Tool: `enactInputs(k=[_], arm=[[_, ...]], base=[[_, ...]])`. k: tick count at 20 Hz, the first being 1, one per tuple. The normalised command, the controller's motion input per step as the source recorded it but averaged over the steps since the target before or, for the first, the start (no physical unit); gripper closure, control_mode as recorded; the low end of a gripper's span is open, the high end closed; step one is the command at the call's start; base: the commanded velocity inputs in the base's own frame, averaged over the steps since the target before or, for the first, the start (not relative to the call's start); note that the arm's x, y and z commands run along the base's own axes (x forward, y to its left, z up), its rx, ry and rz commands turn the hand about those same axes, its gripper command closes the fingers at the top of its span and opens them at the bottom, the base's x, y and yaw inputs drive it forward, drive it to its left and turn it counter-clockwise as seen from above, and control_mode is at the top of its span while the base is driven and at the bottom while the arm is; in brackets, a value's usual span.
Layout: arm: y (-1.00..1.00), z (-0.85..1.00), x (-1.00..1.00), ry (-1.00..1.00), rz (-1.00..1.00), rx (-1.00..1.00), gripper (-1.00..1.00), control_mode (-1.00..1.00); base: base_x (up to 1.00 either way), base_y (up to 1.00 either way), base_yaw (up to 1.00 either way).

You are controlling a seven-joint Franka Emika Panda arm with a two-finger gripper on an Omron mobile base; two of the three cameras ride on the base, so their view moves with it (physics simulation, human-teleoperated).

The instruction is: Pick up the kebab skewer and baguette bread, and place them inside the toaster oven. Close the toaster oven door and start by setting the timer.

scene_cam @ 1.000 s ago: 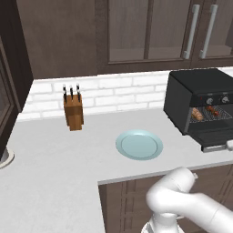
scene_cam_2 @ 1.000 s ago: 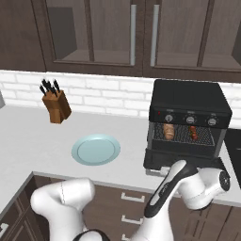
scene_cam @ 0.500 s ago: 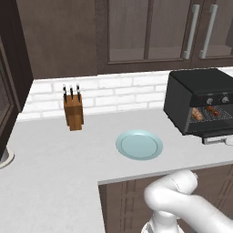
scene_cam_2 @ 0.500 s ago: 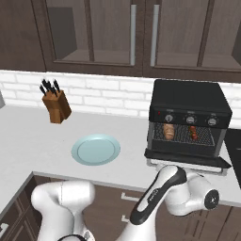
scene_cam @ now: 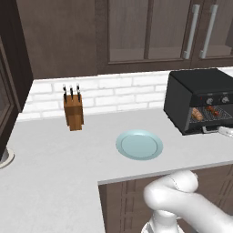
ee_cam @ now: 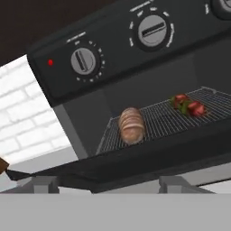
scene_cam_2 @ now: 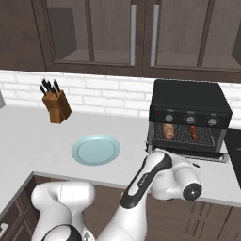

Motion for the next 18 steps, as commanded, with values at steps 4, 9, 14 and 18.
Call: enactInputs(k=[4,9,14,18], arm=[[0.46,0.05,0.77,0.00,-0.11,0.00,-1.00,-1.00],[0.38,0.00,0.68,0.00,-0.08,0.00,-1.00,-1.00],[0.38,-0.01,0.51,0.00,-0.03,0.00,-1.00,-1.00],[0.30,-0.11,0.43,0.00,0.00,0.00,-1.00,-1.00]], base=[[0.00,0.00,0.00],[0.00,0.00,0.00],[0.00,0.00,0.00],[0.00,0.00,0.00]])
